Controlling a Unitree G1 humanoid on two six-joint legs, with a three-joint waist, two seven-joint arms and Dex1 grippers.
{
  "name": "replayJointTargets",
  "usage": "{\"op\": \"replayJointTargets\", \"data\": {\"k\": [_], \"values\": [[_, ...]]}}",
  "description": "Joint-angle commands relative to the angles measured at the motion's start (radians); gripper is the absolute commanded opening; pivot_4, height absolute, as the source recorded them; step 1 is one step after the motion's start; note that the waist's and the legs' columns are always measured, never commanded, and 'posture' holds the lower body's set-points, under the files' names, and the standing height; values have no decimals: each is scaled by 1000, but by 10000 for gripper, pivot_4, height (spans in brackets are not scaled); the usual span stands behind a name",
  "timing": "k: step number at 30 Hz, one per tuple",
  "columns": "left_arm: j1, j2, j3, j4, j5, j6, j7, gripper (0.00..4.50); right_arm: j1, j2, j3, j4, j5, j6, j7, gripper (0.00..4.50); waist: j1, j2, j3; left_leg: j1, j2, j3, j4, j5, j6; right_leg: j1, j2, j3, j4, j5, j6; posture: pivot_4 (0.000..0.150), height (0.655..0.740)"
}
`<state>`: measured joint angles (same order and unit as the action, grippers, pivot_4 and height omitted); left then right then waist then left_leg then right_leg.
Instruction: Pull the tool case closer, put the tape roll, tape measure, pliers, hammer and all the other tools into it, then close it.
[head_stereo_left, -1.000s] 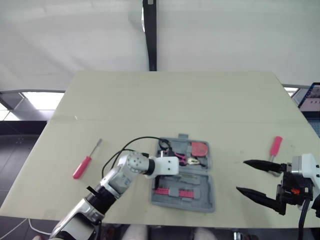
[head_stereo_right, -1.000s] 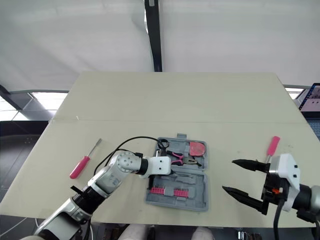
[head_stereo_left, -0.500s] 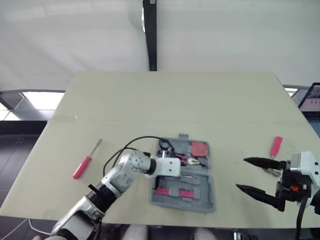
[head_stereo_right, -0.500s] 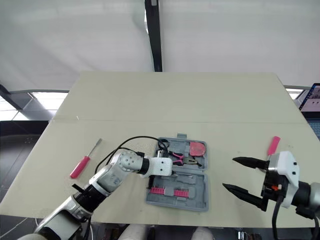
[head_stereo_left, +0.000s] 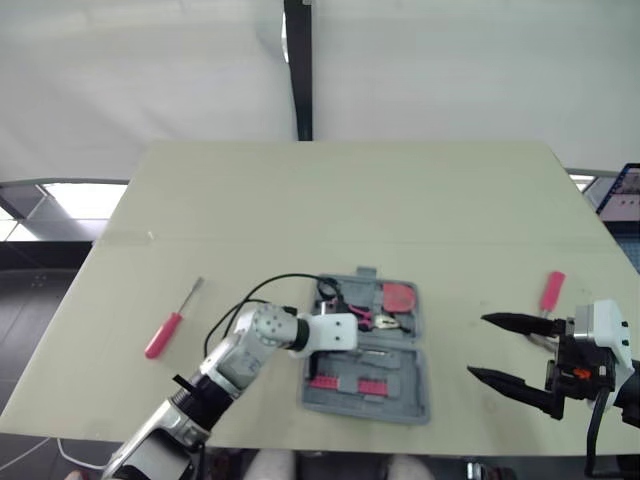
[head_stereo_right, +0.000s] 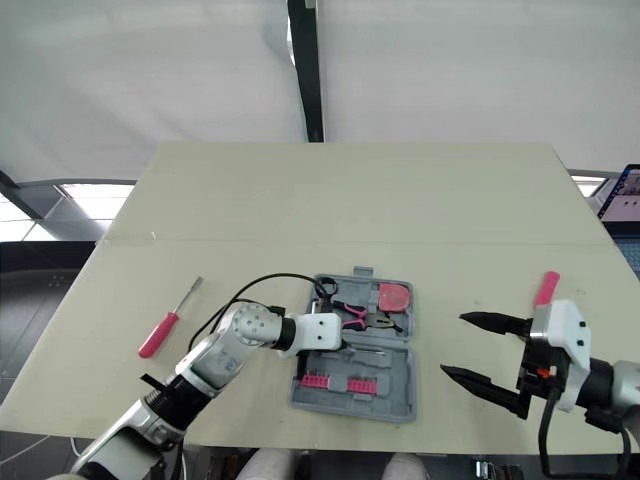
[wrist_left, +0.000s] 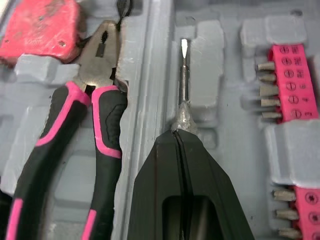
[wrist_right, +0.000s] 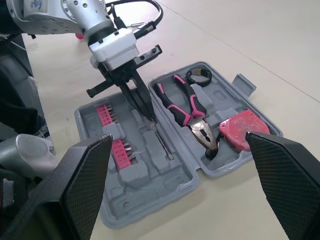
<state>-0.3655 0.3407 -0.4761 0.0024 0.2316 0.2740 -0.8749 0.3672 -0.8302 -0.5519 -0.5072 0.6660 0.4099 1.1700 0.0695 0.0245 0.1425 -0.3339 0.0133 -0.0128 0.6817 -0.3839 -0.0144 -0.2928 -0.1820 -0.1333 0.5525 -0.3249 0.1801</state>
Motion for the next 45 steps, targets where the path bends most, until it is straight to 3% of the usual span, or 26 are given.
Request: {"op": "replayJointTargets", "data": {"k": [1,3,9,10,12,19,25,31,45], "values": [[76,22,111,-80,-80,77,30,218,-8,-7,7,8,-3,-30,16,45000,-8,2,11,-1,1,0,0,1,-1,-2,1,0,2,0,0,1500,7400],[116,18,190,-172,-151,107,46,218,-14,-3,19,23,-9,-40,19,45000,-19,-2,19,-5,1,1,0,3,-3,-13,1,1,7,0,0,1500,7400],[261,33,451,-412,-408,132,48,218,-17,3,40,51,-13,-71,39,45000,-22,-4,33,-10,2,1,-1,3,-4,-18,2,1,7,0,0,1500,7400],[294,44,494,-444,-444,141,47,2616,-15,4,44,55,-14,-77,44,45000,-20,-4,33,-10,2,1,-1,3,-4,-19,2,1,7,0,0,1500,7400],[360,65,575,-498,-505,138,49,9128,-10,6,53,69,-21,-92,55,45000,-18,-4,34,-11,2,1,-1,3,-4,-20,2,1,6,0,0,1500,7400],[604,122,767,-629,-640,73,32,44352,13,8,73,108,-43,-143,88,45000,-18,-5,35,-20,2,2,1,4,-4,-30,2,2,9,0,1,1500,7400],[890,109,835,-645,-612,-116,-4,44777,51,17,82,166,-65,-202,137,45000,-18,-8,38,-19,2,3,0,4,-4,-30,2,3,8,0,1,1500,7400],[1078,67,855,-610,-606,-280,-14,44777,89,25,93,205,-76,-242,168,45000,-18,-9,39,-20,2,3,0,3,-3,-31,2,4,7,0,0,1500,7400],[1119,69,806,-573,-601,-358,16,44777,81,12,106,217,-73,-239,171,45000,-19,-9,39,-20,2,5,0,3,-2,-32,2,5,8,0,0,1500,7400]]}}
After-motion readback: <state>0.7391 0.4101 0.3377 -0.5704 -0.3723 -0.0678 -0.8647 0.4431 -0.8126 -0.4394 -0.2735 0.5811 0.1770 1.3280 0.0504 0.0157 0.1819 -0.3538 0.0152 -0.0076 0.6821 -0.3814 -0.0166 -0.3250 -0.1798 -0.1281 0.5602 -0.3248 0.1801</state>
